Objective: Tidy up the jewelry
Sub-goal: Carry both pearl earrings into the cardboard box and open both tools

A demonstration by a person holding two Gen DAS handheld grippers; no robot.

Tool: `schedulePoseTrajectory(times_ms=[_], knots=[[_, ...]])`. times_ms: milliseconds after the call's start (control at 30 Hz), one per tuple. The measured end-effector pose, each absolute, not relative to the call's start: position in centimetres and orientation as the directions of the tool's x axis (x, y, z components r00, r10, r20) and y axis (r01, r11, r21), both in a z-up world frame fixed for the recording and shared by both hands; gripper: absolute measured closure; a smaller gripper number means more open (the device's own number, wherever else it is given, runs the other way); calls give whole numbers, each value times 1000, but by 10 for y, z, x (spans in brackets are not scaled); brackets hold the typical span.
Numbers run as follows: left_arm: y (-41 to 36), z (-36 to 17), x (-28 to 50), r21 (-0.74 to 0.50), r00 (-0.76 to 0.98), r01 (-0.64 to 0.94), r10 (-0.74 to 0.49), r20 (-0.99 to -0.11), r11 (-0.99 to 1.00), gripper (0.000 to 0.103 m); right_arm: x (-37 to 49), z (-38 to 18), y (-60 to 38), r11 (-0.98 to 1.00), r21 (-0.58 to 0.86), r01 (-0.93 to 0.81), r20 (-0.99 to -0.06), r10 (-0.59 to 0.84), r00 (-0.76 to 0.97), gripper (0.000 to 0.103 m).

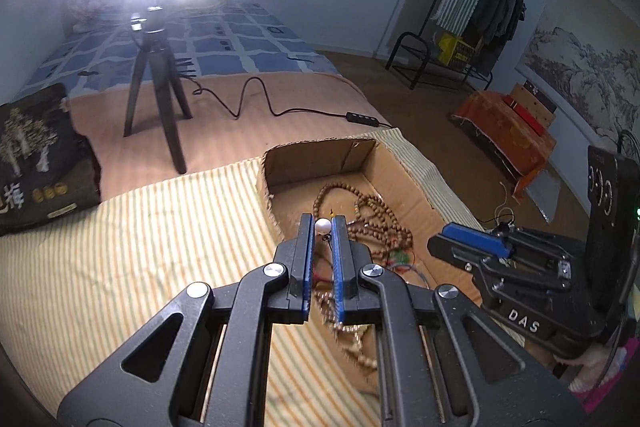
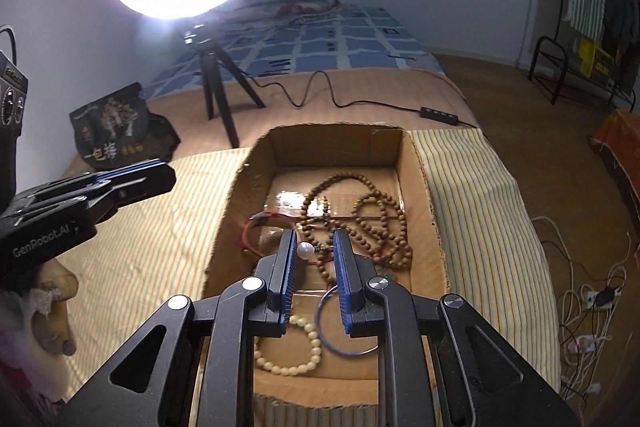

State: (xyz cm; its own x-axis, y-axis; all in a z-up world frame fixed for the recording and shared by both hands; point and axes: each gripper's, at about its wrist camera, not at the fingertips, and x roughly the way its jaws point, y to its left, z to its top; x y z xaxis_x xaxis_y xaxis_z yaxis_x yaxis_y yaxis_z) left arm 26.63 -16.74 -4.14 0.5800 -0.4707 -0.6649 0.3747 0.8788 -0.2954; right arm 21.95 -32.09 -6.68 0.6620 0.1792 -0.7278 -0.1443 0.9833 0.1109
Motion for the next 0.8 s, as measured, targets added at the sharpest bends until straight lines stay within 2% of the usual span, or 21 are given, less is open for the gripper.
schedulePoseTrajectory(times_ms=[800], knots=[[-199,-65,309,-304,546,367,-468,-694,879,96,242,-92,-330,990,111,-88,-776,141,615,86]])
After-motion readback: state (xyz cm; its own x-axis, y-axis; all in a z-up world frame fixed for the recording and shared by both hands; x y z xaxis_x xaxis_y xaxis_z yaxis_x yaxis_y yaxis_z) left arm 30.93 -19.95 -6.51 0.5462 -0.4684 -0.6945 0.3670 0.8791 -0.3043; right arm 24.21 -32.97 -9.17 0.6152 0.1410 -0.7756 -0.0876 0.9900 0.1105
